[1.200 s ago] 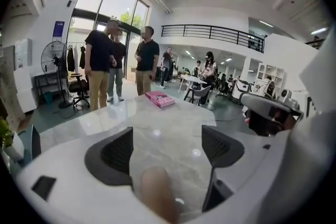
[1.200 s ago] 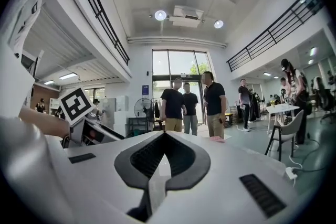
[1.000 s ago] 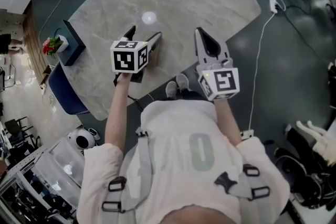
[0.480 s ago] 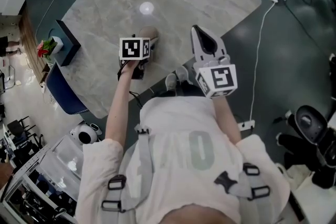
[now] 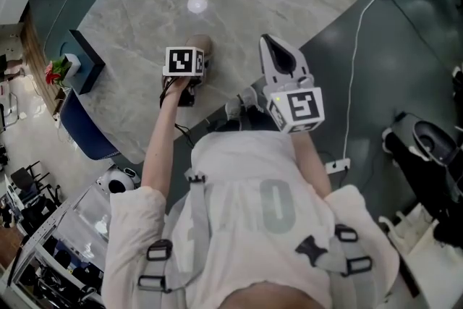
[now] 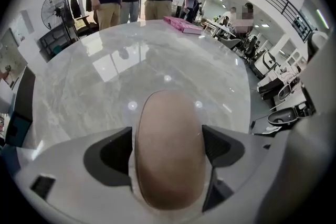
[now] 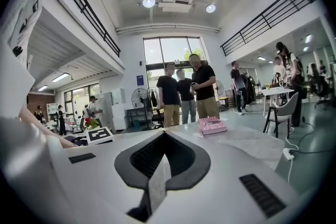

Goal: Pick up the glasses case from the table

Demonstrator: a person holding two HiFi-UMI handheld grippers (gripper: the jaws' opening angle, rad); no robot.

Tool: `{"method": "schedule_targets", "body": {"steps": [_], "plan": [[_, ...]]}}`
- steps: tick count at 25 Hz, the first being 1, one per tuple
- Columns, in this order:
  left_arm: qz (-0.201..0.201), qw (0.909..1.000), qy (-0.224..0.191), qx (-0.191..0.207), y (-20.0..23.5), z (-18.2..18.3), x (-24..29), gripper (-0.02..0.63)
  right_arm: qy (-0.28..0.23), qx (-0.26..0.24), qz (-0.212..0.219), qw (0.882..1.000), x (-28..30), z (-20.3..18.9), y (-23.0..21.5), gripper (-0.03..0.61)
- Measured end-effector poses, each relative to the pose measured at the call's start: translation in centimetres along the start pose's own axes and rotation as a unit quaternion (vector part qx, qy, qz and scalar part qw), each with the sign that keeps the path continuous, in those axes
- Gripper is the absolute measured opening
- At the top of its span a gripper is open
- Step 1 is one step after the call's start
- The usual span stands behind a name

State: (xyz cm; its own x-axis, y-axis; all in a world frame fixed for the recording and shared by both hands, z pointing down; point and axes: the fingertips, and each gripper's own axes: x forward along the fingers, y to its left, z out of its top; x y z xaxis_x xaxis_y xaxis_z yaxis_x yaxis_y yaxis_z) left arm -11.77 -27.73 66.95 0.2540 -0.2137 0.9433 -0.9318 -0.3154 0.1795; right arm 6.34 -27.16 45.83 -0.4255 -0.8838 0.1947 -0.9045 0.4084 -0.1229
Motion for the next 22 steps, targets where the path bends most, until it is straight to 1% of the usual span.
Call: {"method": "schedule_targets", "body": {"steps": [3,7,13,18,22], "plan": [[-0.005,0.9998,0.014,-0.013,0.0,-0.4,0.9,0.396,0.005,-0.002,0.000,1.000,0.2,-0.3,-0.3,0.002],[-0.006,0.9994,0.028,-0.019,-0.2,-0.8,1.4,0.396,0.006,0.001,0.002,1.000,0.1,0.0,-0.2,0.002],[-0.007,0.9988,0.046,-0.013,-0.3,-1.0,1.6,0.397,0.011,0.001,-0.001,1.000,0.2,-0.6,-0.7,0.002],[0.011,0.9977,0.066,-0.005,-0.3,-1.0,1.8,0.397,0.018,0.002,0.002,1.000,0.5,-0.9,-0.4,0.002],[0.033,0.9977,0.059,0.008,-0.4,-1.0,2.5,0.396,0.025,0.003,0.000,1.000,0.6,-1.4,-0.2,0.002]]}}
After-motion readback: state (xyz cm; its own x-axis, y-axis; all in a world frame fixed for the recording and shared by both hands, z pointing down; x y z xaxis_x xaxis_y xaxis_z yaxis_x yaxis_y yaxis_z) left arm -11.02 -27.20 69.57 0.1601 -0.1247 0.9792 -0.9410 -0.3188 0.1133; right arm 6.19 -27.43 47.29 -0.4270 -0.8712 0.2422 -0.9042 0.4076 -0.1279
